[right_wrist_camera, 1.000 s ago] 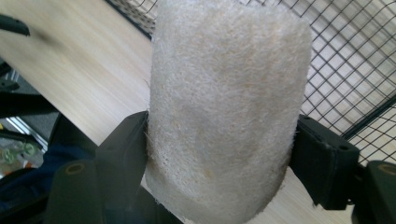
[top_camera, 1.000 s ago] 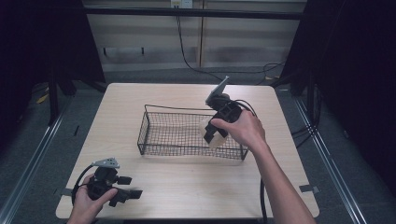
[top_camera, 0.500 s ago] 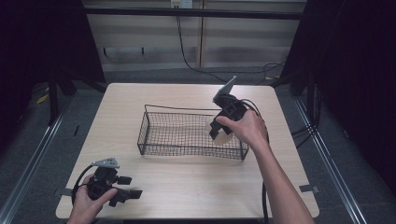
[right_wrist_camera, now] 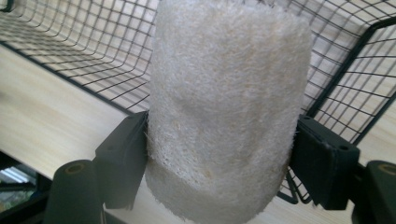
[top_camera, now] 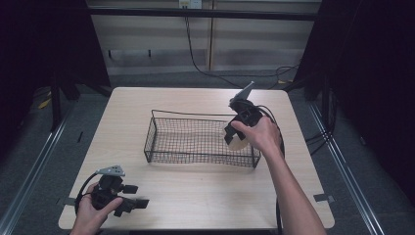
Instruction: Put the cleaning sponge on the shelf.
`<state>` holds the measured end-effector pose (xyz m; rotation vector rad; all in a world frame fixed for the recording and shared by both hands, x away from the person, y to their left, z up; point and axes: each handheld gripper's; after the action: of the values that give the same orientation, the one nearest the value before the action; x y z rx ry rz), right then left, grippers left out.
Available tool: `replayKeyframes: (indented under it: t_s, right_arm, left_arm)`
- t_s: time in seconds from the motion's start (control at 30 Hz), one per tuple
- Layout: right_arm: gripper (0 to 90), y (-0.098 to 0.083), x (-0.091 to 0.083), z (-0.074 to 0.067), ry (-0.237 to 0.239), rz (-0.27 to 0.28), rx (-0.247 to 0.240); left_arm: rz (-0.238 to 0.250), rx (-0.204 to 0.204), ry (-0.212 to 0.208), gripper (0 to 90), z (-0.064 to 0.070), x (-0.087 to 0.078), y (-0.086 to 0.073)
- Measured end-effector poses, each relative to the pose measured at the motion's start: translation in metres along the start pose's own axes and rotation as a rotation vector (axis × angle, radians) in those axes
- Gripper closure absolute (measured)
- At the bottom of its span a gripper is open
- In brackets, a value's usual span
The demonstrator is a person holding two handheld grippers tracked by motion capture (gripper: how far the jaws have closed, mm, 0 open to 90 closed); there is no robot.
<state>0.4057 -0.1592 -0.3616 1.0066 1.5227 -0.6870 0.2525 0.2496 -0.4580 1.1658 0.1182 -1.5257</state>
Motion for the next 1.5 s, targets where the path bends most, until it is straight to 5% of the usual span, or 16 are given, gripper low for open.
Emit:
replayKeyframes:
  t_s: [0.83,1.5]
  right_arm:
    - [25.2,-0.002,0.032,0.023,-0.028,-0.026,0.136]
    - [25.1,-0.004,0.052,0.028,-0.030,-0.053,0.166]
  left_arm:
    - [0.001,0.000,0.003,21.3,0.000,0.000,0.000]
    - [0.000,-0.001,-0.002,21.2,0.001,0.000,0.000]
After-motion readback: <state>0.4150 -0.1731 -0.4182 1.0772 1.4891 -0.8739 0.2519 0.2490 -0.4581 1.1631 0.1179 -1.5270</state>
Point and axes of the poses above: each handheld gripper's, and its own axes: x roughly forward along the jaws, y roughly out of its top, z roughly to its right, and after that the axes turned 10 degrees about -x, right-handed
